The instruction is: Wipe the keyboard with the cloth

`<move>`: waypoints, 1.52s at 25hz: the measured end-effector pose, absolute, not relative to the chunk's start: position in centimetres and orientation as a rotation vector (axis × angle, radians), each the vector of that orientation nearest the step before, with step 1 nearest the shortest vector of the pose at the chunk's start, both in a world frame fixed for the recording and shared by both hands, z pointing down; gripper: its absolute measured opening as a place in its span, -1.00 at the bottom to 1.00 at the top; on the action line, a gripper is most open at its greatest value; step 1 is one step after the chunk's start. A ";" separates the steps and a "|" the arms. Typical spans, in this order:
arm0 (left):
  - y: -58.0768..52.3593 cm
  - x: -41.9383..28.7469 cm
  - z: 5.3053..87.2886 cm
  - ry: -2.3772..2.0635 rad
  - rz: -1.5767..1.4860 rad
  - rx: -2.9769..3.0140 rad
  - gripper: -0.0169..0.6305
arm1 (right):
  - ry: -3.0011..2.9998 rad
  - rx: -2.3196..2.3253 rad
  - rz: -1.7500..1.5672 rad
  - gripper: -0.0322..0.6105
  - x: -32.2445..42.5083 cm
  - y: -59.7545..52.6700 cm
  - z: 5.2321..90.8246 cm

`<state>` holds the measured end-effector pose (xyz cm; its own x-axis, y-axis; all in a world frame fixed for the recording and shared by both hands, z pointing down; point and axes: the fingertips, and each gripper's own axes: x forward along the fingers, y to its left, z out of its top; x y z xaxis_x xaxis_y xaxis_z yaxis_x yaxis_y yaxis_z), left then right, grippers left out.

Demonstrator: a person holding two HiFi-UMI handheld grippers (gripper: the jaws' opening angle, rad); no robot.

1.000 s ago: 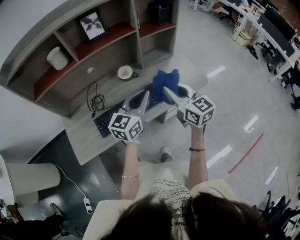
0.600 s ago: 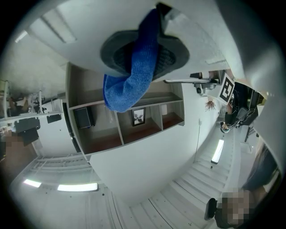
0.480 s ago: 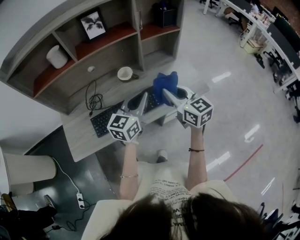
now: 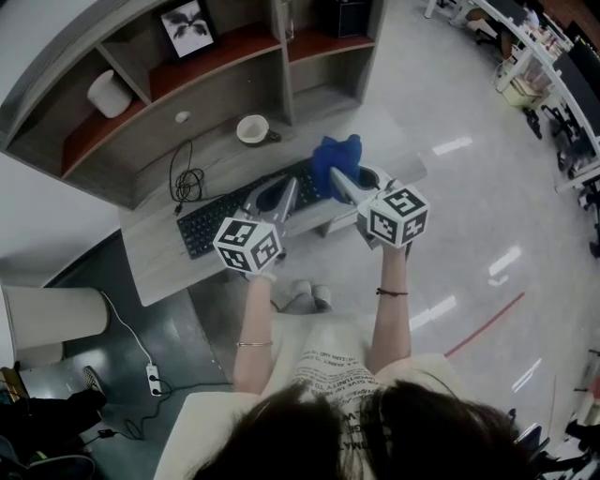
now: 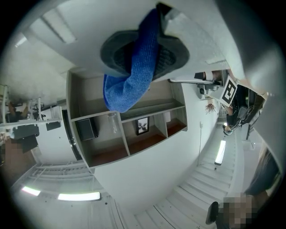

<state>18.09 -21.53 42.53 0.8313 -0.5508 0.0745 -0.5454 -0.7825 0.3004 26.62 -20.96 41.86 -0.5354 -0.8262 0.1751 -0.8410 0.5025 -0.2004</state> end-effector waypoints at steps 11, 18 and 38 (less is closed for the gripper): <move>-24.0 18.1 46.2 -0.797 -0.021 2.570 -0.99 | -2.597 1.429 0.500 -0.72 26.1 -23.8 45.9; -24.6 18.1 48.5 -0.793 0.004 2.510 -0.99 | -2.590 1.402 0.562 -0.72 26.2 -25.0 47.8; -25.5 19.1 52.4 -0.899 -0.020 2.398 -0.99 | -2.518 1.215 0.593 -0.72 26.5 -26.4 53.2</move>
